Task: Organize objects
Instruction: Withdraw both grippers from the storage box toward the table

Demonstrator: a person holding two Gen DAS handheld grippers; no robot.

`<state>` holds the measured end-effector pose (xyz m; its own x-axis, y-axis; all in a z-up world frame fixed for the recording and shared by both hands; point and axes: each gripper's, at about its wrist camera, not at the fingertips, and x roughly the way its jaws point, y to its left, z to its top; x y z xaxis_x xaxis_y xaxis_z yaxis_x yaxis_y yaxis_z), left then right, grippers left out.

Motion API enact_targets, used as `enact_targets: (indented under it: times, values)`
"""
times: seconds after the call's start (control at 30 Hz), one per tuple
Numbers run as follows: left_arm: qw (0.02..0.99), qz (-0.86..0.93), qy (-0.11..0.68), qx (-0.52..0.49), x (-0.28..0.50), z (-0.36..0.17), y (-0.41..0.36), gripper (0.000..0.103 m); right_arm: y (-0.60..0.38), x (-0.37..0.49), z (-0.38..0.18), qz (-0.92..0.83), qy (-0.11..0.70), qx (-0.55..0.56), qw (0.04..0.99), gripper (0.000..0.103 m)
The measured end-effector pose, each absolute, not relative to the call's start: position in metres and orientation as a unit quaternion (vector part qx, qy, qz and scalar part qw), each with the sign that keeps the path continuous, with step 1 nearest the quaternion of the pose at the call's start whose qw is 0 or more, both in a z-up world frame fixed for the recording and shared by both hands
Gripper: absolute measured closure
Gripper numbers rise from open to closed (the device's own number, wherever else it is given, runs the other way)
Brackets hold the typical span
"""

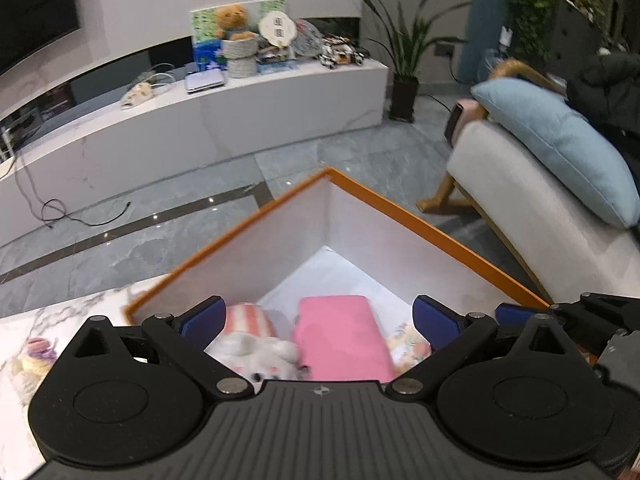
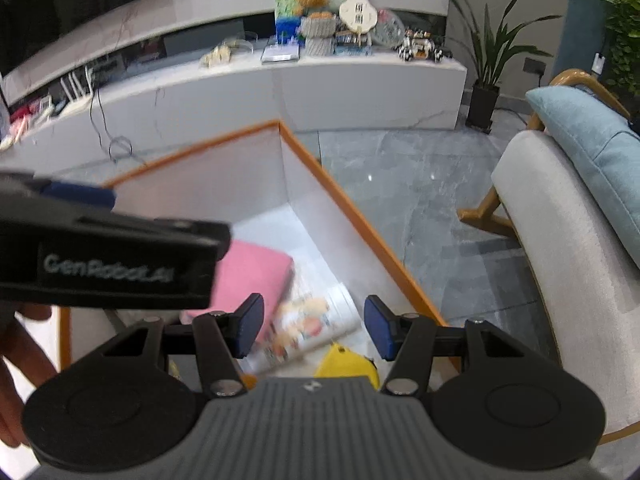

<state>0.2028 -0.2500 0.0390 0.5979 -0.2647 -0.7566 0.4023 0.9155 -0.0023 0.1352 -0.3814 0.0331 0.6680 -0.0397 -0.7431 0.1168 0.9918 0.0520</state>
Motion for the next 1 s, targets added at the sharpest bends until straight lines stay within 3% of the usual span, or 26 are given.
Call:
enact_targets:
  times: [0.57, 1.0]
  values:
    - [0.920, -0.094, 0.377, 0.048, 0.187, 0.069, -0.096, 0.000, -0.302, 0.128, 0.071, 0.018, 0.333, 0.013, 0.943, 0.045]
    - [0.913, -0.050, 0.404, 0.017, 0.192, 0.032, -0.013, 0.000, -0.202, 0.108, 0.063, 0.107, 0.279, -0.158, 0.941, 0.046]
